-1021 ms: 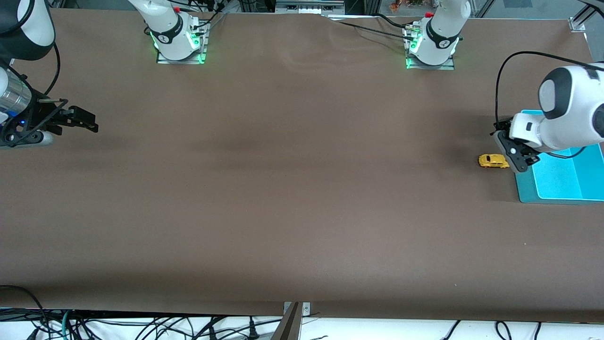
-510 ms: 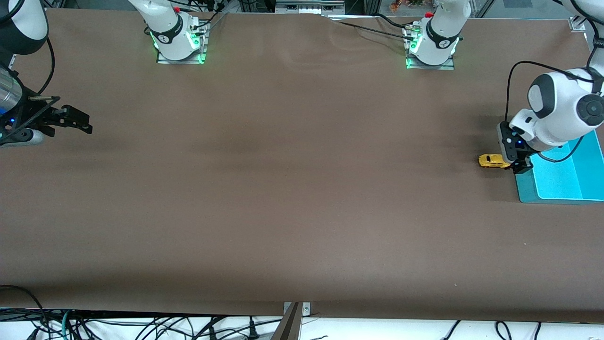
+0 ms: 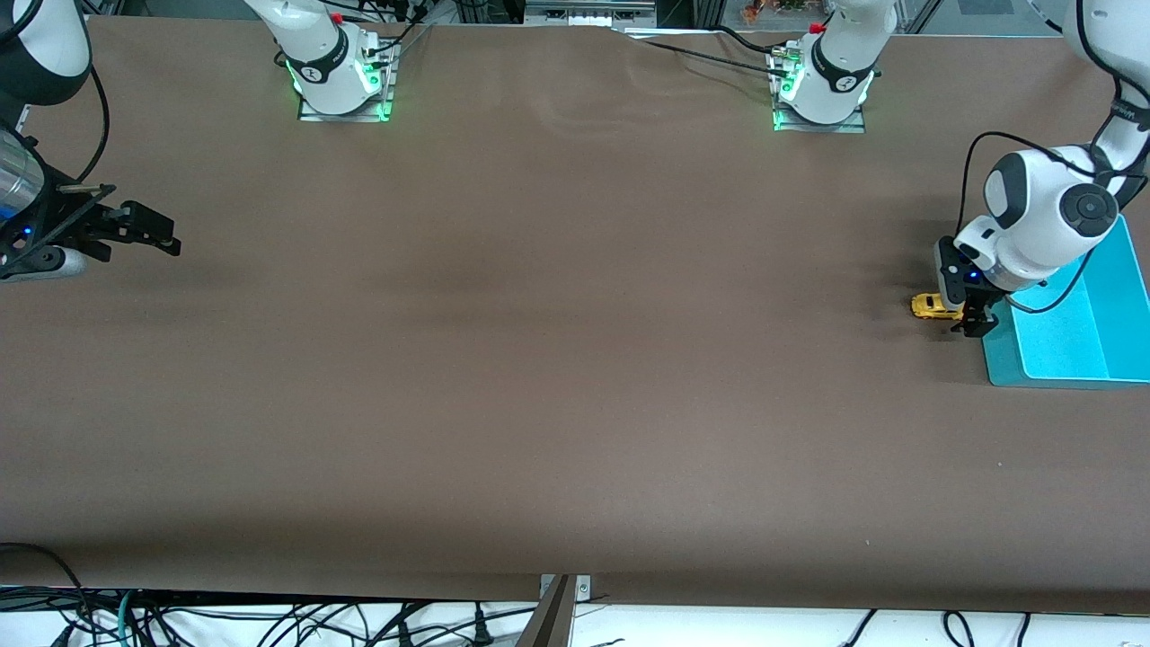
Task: Wind and store yellow beetle car
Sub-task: 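Lower the left gripper onto the yellow car and close it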
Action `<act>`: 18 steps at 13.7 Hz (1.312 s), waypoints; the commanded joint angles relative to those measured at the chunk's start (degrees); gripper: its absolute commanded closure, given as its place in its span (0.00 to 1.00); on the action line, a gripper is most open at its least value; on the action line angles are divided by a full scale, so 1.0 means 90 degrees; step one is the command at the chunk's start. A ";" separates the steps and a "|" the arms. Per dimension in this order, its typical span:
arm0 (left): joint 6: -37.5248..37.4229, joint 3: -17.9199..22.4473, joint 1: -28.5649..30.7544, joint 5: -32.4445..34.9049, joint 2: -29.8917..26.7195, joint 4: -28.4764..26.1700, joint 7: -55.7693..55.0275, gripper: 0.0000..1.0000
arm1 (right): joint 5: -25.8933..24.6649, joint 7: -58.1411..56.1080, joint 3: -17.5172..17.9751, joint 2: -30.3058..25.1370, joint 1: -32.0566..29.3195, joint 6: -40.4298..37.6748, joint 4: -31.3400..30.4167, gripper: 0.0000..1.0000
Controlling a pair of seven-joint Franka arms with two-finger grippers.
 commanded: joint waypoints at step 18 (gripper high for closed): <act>-0.4124 -0.1063 0.0092 -0.0576 -0.0285 0.2326 -0.0171 0.87 | 0.0237 0.0066 0.0095 0.0052 0.0058 -0.0107 0.0206 0.00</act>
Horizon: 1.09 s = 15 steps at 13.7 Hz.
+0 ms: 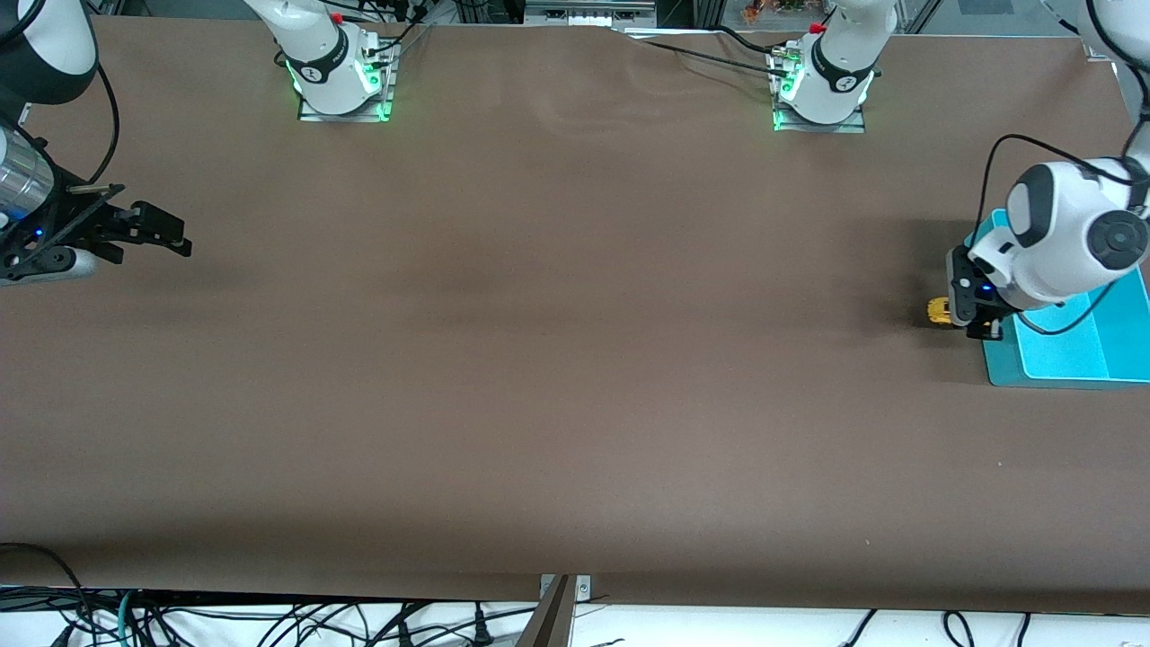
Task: Wind and store yellow beetle car
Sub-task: 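Carry the yellow car into the cyan tray and open the left gripper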
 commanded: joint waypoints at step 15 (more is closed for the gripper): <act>-0.2121 -0.0092 0.1448 0.0600 0.0760 0.2218 0.1195 0.87 | 0.0093 0.0060 0.0003 0.0046 0.0147 -0.0131 0.0244 0.00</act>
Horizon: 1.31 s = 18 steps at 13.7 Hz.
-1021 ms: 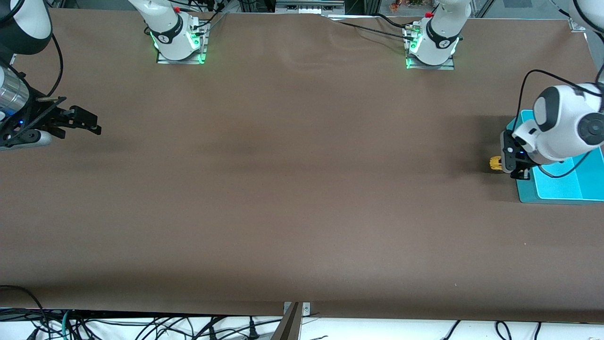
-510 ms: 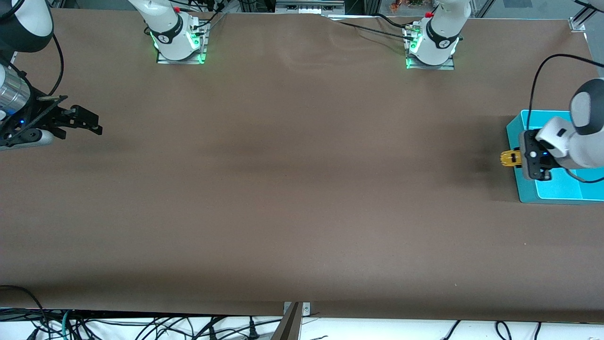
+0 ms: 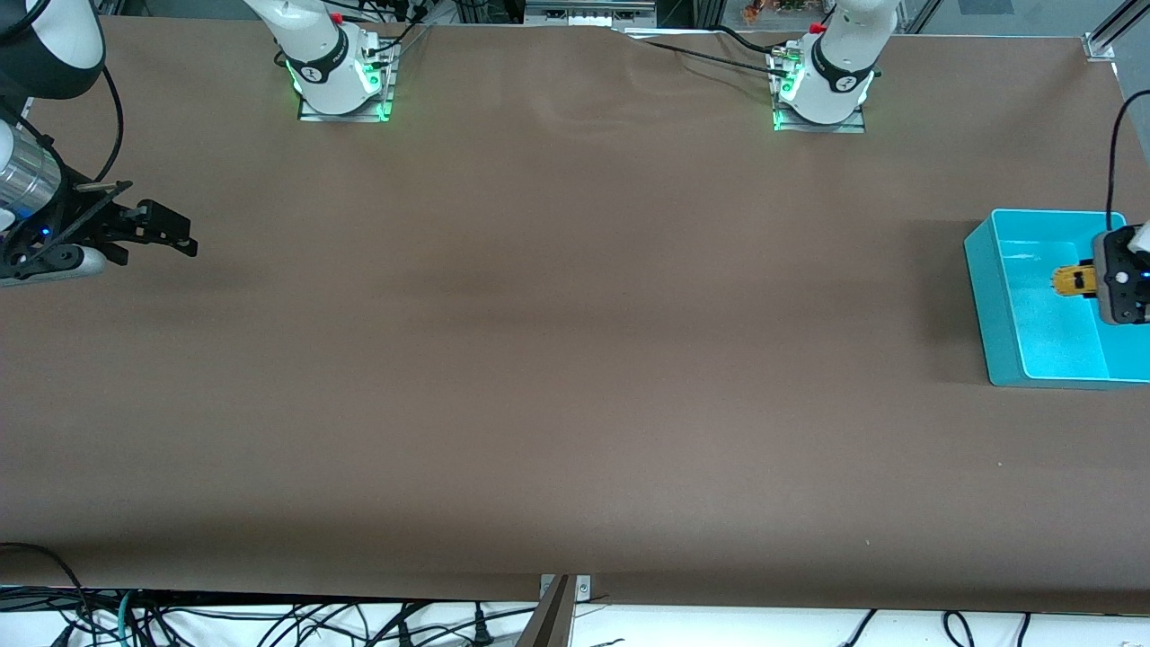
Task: Wind and store yellow beetle car
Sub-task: 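Carry the yellow car into the cyan tray and open the left gripper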
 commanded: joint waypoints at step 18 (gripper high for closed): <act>0.1967 -0.0640 0.1265 0.0239 0.0384 -0.0558 0.0965 0.00 | 0.0088 0.0040 -0.0013 0.0046 0.0022 -0.0096 0.0151 0.00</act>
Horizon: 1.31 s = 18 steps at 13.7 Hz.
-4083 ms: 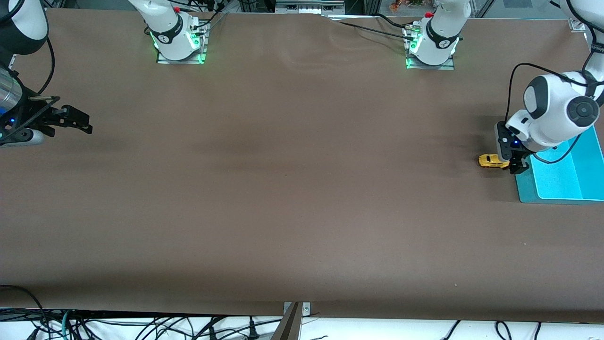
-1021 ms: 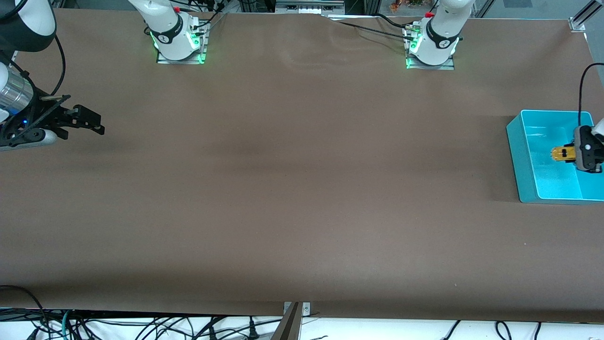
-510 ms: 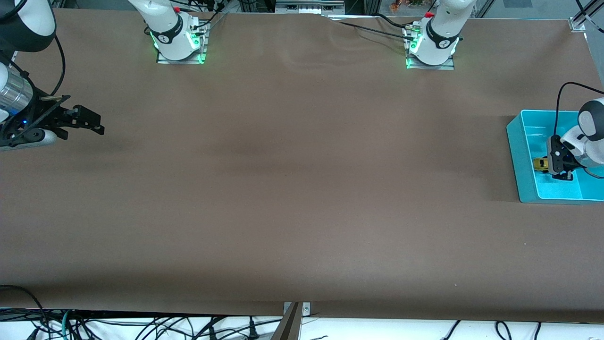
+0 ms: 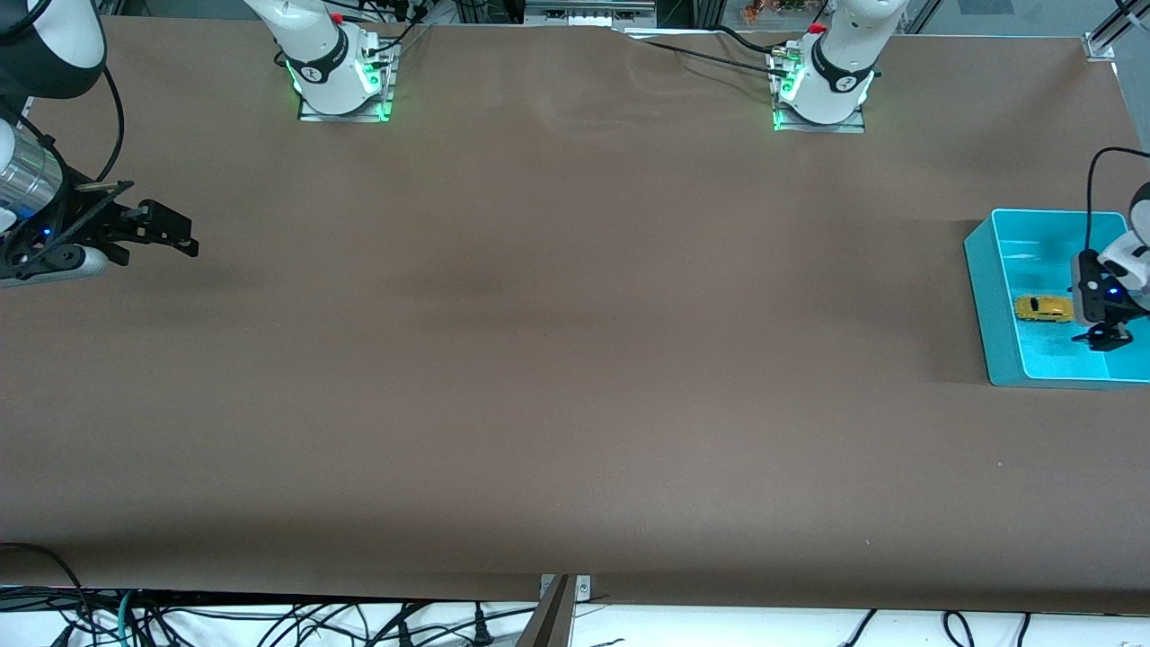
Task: Wind and store yellow beetle car
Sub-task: 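Carry the yellow car into the cyan tray and open the left gripper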
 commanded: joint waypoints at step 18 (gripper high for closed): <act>-0.5150 -0.4391 -0.0097 -0.0582 -0.0499 0.2219 -0.7420 0.00 | -0.0021 0.0108 0.0070 -0.0096 0.0027 -0.0115 -0.0050 0.00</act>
